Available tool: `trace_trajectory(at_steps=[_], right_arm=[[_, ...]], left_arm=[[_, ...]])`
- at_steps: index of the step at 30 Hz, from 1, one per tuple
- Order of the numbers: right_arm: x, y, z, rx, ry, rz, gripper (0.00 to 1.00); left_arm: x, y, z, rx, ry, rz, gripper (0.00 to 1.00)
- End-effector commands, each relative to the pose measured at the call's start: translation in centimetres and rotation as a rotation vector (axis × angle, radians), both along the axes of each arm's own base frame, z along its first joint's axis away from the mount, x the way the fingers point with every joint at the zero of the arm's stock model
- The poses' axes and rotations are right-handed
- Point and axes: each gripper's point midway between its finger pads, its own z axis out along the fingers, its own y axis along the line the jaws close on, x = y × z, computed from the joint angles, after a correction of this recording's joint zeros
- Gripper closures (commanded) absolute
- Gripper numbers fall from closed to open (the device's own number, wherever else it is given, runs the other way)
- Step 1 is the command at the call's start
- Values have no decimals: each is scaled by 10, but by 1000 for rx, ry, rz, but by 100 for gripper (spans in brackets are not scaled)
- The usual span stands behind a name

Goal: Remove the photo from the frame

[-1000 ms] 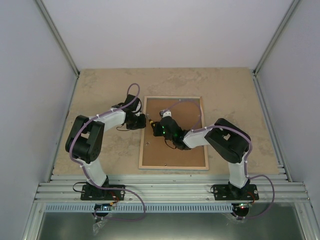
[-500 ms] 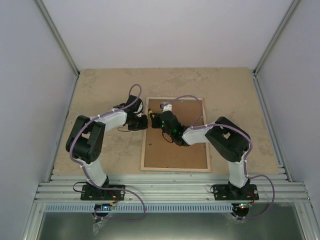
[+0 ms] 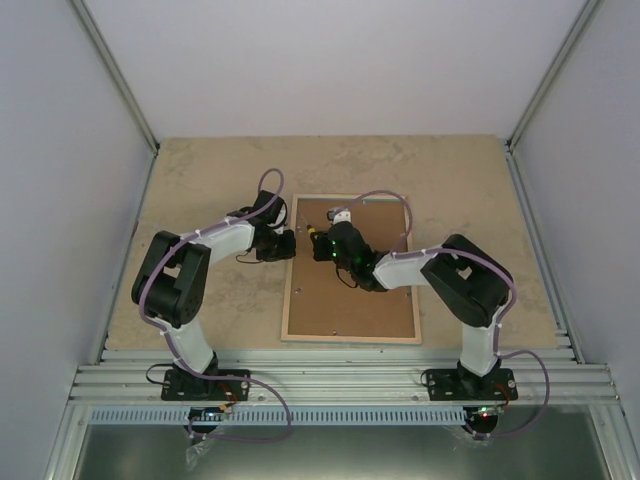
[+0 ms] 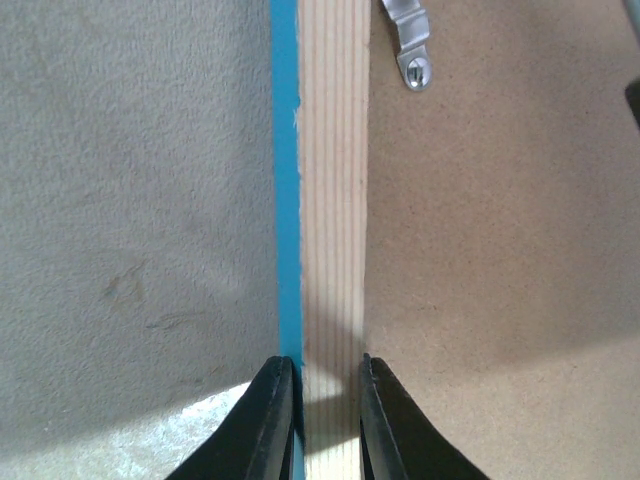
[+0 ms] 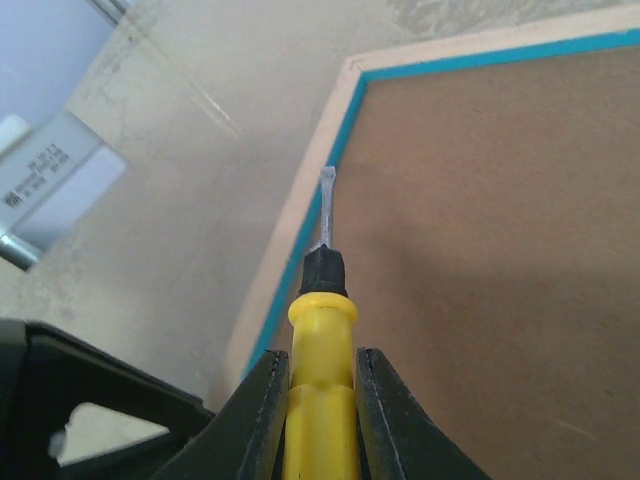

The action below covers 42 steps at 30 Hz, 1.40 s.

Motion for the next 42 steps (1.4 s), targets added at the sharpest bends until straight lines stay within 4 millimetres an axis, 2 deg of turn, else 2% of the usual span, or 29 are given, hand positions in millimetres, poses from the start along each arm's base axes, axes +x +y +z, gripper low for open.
trace_trajectory(at_steps=[1,4,9,16,22,32,37,42], right_arm=[[-21,-4,2,-39,19,113,99],[-32,-4,-2,-39,36,161,99],[-36,-1,-11,-43,57,182,99],[-29,-3,-27,-66,94,132,99],[-23,-5,-32,-65,101,100,99],[-14,-24,-19,-59,73,-22,99],[-17,-16,-13,-36,65,19,100],[-19,-15,7,-24,13,60,100]], left_arm=[[-17,-2,-3,-15,64,-8,100],[-16,-2,-3,-16,64,-7,100],[-16,-2,-3,-16,65,-8,100],[-16,-2,-4,-16,65,-9,100],[-16,-3,-3,-20,66,-10,100],[-17,-3,-4,-17,68,-9,100],[-16,-3,-4,-17,66,-8,100],[-15,-3,-2,-20,62,-6,100]])
